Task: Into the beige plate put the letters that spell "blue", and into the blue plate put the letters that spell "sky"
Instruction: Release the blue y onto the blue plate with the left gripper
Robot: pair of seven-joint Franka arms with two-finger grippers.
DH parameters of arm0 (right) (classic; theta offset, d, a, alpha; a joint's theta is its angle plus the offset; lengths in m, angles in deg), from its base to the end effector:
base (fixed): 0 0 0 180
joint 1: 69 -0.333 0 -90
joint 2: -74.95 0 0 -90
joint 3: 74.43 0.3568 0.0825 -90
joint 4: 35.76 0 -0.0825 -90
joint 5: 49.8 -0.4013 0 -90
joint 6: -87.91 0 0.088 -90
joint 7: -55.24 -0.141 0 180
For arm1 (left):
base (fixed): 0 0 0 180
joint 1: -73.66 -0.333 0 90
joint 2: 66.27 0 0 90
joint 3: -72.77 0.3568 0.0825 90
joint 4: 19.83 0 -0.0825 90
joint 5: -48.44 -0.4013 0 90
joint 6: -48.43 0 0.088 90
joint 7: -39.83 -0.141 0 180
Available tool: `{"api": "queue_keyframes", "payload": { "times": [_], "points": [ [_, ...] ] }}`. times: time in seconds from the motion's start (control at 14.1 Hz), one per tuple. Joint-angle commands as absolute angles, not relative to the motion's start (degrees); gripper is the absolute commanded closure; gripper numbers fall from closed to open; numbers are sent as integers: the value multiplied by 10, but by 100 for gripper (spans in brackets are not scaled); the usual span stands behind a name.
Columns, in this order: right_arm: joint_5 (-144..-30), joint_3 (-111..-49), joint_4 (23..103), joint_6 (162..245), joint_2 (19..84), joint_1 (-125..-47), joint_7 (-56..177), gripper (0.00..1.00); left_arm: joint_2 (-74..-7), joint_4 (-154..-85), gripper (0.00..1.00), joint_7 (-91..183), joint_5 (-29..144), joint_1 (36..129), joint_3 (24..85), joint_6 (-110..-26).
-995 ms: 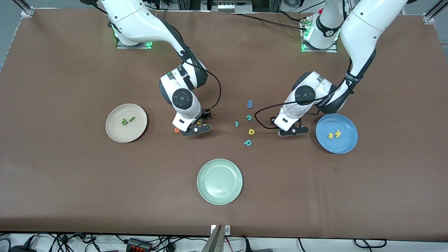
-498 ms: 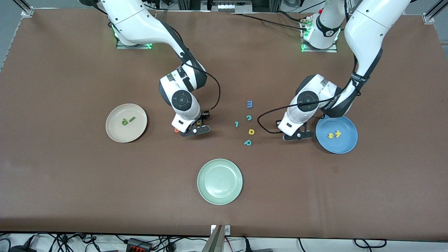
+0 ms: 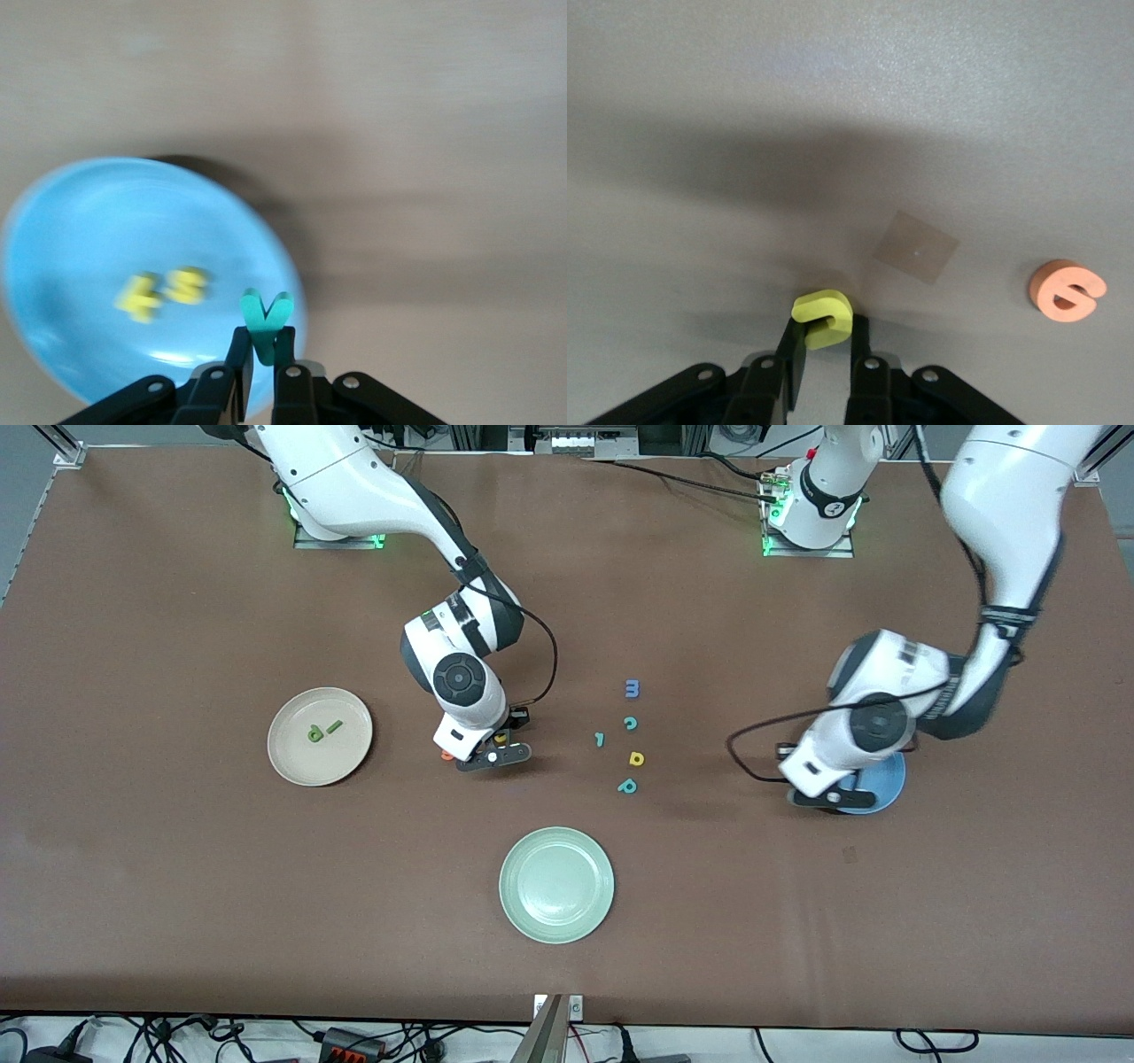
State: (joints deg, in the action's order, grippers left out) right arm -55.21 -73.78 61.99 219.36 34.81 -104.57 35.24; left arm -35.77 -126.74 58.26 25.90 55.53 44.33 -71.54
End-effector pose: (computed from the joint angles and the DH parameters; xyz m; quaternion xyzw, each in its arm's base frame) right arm 0.5586 0.4139 0.1604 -0.9920 -0.1067 0.0671 0.0064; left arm 0.6329 -0.0706 0.2322 -0.9931 0.0323 0.0965 0.0587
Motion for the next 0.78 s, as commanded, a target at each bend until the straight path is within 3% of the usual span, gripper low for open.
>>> {"api": "queue_keyframes", "payload": {
  "times": [0.0, 0.07, 0.43, 0.71],
  "points": [
    [-546, -738, 613, 2194, 340, -1041, 344, 80, -362, -1271, 53, 526, 246, 513, 434, -707],
    [-546, -743, 614, 2191, 343, -1041, 344, 80, -359, -1271, 1, 526, 247, 507, 434, -707],
    [-547, -791, 635, 2169, 393, -1037, 343, 81, -365, -1256, 0, 531, 248, 511, 420, -700],
    [-546, -823, 685, 2153, 427, -1032, 342, 80, -365, -1136, 0, 527, 254, 509, 382, -545]
  ]
}}
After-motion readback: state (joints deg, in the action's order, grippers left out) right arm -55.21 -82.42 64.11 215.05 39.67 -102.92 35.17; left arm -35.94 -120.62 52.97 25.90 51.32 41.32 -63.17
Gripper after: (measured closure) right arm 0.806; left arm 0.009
